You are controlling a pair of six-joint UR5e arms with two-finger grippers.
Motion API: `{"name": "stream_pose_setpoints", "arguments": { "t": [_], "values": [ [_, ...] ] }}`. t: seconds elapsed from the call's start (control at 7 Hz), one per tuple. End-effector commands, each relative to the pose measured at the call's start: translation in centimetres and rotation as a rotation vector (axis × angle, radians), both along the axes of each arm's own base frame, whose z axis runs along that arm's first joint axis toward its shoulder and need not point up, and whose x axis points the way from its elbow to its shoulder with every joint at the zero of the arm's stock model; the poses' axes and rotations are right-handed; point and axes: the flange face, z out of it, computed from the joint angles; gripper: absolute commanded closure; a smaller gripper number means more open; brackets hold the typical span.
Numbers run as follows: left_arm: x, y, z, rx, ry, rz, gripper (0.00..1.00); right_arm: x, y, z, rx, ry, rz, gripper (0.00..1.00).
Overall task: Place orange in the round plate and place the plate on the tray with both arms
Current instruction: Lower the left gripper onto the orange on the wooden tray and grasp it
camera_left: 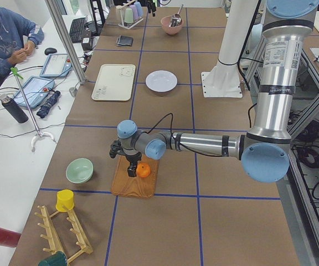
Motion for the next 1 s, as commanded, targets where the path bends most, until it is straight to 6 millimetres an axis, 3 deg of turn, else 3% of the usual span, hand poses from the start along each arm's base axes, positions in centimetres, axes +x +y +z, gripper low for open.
{"name": "stream_pose_setpoints", "arguments": {
  "t": [0.0,0.86],
  "values": [
    [0.7,0.2,0.7,-0.021,-0.002,0.003,0.02,-0.6,-0.4,0.4,0.005,-0.003,-0.002,0.00],
    [1.6,0.7,1.1,-0.050,0.000,0.002,0.02,-0.7,-0.3,-2.0,-0.014,-0.037,0.038,0.00]
  ]
}}
